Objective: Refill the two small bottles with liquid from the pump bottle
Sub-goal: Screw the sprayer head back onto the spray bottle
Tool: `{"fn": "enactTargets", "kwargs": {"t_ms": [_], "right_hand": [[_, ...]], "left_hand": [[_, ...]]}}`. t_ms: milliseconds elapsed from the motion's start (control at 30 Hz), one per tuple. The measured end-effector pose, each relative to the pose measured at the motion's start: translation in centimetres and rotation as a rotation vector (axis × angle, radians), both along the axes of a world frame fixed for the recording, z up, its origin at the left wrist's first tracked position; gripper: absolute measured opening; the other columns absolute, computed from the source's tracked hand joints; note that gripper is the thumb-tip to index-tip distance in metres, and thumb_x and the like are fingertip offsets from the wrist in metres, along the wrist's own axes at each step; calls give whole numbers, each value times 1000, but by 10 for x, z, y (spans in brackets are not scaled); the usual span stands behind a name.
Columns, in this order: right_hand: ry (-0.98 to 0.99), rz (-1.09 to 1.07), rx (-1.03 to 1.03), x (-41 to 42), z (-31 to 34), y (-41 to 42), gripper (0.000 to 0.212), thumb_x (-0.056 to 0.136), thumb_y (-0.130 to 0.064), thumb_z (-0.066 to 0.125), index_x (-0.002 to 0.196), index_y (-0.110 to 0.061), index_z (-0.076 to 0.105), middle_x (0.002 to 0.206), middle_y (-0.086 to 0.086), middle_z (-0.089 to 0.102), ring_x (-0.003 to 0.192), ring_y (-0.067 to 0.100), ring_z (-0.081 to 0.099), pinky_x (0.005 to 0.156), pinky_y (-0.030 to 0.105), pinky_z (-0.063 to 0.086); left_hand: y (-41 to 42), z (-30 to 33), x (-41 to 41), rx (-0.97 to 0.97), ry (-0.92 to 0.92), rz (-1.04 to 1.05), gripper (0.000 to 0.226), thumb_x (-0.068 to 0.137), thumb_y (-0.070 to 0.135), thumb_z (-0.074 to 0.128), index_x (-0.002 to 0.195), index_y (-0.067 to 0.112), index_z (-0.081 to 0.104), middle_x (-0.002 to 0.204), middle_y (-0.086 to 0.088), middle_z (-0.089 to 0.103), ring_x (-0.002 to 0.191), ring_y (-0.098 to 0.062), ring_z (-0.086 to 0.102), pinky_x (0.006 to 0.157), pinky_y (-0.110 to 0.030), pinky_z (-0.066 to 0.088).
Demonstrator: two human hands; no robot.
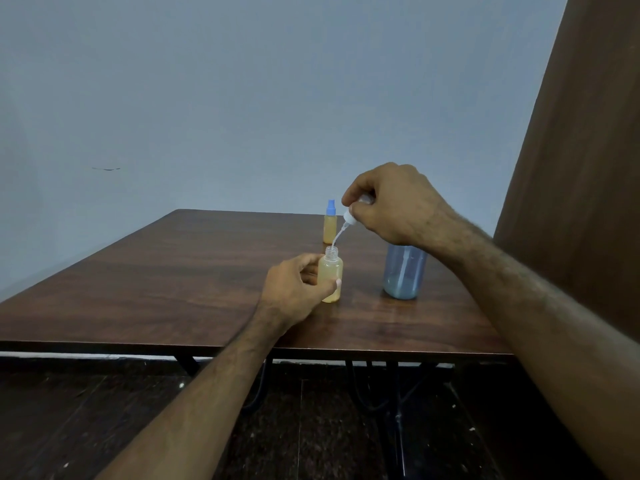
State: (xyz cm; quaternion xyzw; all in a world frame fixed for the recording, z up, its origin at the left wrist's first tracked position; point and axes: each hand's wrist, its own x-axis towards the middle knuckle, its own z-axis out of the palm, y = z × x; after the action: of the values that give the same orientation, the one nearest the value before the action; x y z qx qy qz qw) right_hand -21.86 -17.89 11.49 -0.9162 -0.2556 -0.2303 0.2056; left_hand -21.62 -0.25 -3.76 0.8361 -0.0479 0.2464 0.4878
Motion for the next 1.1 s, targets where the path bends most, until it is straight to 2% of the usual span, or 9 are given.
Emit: {"fn": "enactTargets", "kwargs": {"t_ms": [167, 267, 433, 533, 633, 767, 867, 967, 1100], "right_hand": [[61, 21, -70, 10, -6, 15, 30, 98, -10, 66, 122, -24, 78, 123, -1, 76, 105, 14, 64, 87, 27, 48], [134, 50, -66, 19, -14, 22, 33, 97, -11, 68, 127, -24, 75, 124, -1, 76, 106, 13, 64, 91, 27, 50], [252, 89, 30, 29, -36, 24, 35, 98, -15, 71, 132, -23, 70, 124, 3, 73, 109, 19, 66, 94, 31, 53], [274, 115, 126, 32, -45, 21, 33, 99, -17, 72, 132, -22, 69, 116, 3, 74, 107, 19, 69, 91, 29, 54], [348, 169, 183, 33, -52, 16, 35, 99, -17, 74, 134, -22, 68, 112, -1, 76, 104, 15, 71, 93, 28, 55], [394, 193, 226, 36, -66, 12, 37, 101, -13, 72, 137, -21, 67, 126, 1, 78, 117, 16, 71, 103, 32, 56], [359, 178, 273, 40, -72, 13, 39, 102, -18, 73, 140, -22, 66, 128, 2, 77, 120, 16, 71, 104, 31, 55], [318, 164, 219, 41, -73, 15, 45, 103, -22, 71, 148, -23, 62, 136, 3, 74, 123, 16, 69, 106, 31, 53], [331, 168, 113, 41, -68, 15, 53, 107, -21, 65, 158, -20, 52, 148, 6, 67, 133, 21, 64, 116, 40, 50]], "left_hand": [[1, 2, -1, 12, 9, 4, 50, 79, 36, 84, 126, 27, 69, 96, 19, 72, 86, 4, 69, 76, -12, 56], [1, 2, -1, -8, 14, 12, 47, 78, 33, 85, 122, 26, 71, 94, 16, 73, 84, 2, 70, 77, -15, 56], [1, 2, 0, -21, 23, -7, 46, 78, 32, 85, 121, 25, 71, 98, 13, 75, 85, 1, 70, 78, -15, 57], [1, 3, -1, -10, 21, -8, 44, 79, 32, 84, 121, 25, 71, 99, 12, 75, 84, 2, 70, 80, -18, 58], [1, 2, -1, -12, 23, -8, 42, 79, 32, 83, 119, 26, 72, 96, 13, 75, 81, 5, 69, 76, -13, 56], [1, 2, -1, 8, 27, -8, 40, 81, 33, 83, 119, 28, 71, 95, 16, 74, 82, 9, 67, 74, -9, 54], [0, 3, -2, -7, 31, -18, 41, 80, 35, 84, 119, 30, 71, 96, 16, 74, 83, 9, 67, 73, -8, 54], [0, 3, -3, -10, 28, -19, 42, 79, 35, 84, 119, 28, 71, 97, 15, 75, 83, 9, 67, 71, -5, 52], [-1, 3, -3, -17, 31, -13, 43, 79, 34, 85, 119, 28, 71, 98, 14, 75, 84, 7, 68, 73, -7, 53]]}}
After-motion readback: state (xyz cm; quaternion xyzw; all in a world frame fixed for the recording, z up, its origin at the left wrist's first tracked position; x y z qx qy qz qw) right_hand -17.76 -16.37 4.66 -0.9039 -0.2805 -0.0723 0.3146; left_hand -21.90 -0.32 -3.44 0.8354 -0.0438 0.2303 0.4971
